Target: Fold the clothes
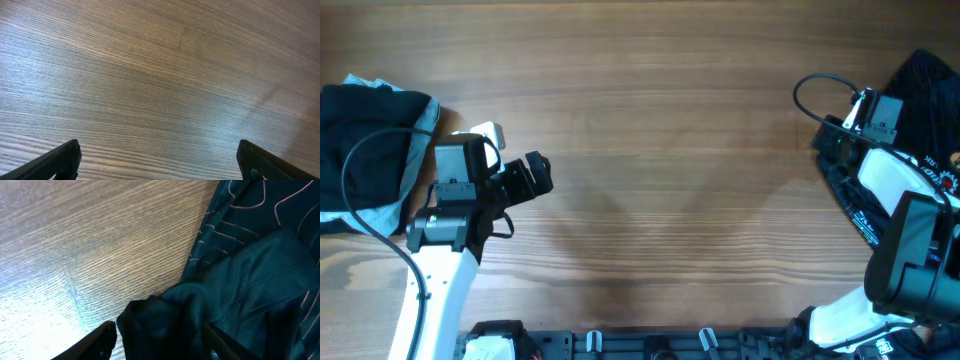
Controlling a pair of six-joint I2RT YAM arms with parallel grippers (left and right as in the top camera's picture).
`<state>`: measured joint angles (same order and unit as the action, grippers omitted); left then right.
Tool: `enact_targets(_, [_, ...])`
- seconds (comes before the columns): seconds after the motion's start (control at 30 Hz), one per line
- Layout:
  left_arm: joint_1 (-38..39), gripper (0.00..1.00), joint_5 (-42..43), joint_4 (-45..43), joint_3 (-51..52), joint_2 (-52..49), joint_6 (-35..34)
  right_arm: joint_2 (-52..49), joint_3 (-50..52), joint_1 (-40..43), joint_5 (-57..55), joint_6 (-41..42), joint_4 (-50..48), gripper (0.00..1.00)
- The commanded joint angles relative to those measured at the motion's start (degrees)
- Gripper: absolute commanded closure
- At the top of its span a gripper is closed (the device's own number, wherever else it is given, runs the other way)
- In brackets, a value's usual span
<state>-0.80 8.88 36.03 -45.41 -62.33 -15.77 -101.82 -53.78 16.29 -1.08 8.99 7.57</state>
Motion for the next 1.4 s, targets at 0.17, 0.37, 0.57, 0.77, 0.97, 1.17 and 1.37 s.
enact_targets(0.17, [0.2,0.0,0.7,-0.2,-1.0,-0.1,0.3,-3.8,-1.0,-0.3,1.2,0.3,-1.6,0.96])
enact_targets(0.37, [0.2,0.0,0.7,-0.3,-1.0,-0.1,0.3,7.4,-2.8,-1.6,19.1,0.0,-0.6,0.96])
enact_targets(0.57, [0.2,0.0,0.7,-1.0,-1.0,-0.1,0.3,9.3,-2.8,-19.8,33.4,4.0,-1.5,0.96])
enact_targets(0.77, [0.2,0.0,1.1,-4.3,-1.0,-0.1,0.3,8.4,-2.8,-44.5,13.2,8.9,-26.1,0.46])
enact_targets(0.97, [0.4,0.0,10.4,-6.8,-1.0,-0.1,0.2,10.8,-2.8,-41.9,-1.4,6.1,-11.4,0.0])
enact_targets(1.17, [6.6,0.0,11.1,-8.2,-1.0,-5.6,-6.0,16.2,-2.8,-23.9,-2.0,2.2,5.8,0.0])
enact_targets(1.37, [18.4,0.0,11.0,-19.6,-1.0,-24.6,-16.9,16.0,-2.8,-13.2,0.1,0.0,15.7,0.0])
